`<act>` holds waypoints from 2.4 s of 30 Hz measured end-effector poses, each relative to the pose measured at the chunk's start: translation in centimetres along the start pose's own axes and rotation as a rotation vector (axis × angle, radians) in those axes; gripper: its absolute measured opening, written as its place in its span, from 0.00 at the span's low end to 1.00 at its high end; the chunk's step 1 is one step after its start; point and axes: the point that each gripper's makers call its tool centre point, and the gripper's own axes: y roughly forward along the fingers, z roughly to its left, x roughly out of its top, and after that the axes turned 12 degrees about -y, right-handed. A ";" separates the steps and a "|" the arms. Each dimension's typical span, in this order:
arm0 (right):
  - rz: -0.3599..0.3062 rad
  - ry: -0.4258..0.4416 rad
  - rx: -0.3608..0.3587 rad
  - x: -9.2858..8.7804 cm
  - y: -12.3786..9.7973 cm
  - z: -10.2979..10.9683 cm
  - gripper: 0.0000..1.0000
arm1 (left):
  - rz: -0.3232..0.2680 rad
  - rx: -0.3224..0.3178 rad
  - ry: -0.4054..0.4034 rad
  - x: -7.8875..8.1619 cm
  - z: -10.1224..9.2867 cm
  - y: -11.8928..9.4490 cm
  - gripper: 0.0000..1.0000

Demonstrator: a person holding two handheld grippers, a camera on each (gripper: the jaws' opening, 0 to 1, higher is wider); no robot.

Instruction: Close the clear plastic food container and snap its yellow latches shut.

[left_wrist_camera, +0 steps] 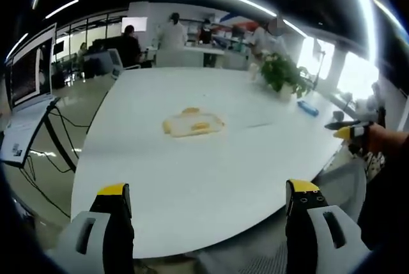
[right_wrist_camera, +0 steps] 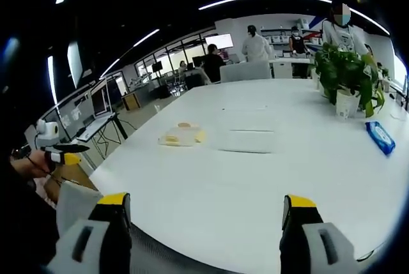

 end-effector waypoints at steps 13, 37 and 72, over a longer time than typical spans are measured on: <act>0.010 -0.001 0.009 0.1 0.3 0.4 1.00 | -0.028 0.012 -0.020 0.2 -0.1 0.2 0.99; 0.037 -0.071 0.028 1.5 1.4 1.2 1.00 | -0.037 -0.008 -0.014 0.1 0.3 0.8 0.99; 0.056 -0.107 0.020 2.3 3.1 2.9 1.00 | 0.010 -0.058 0.038 0.7 2.5 2.0 0.99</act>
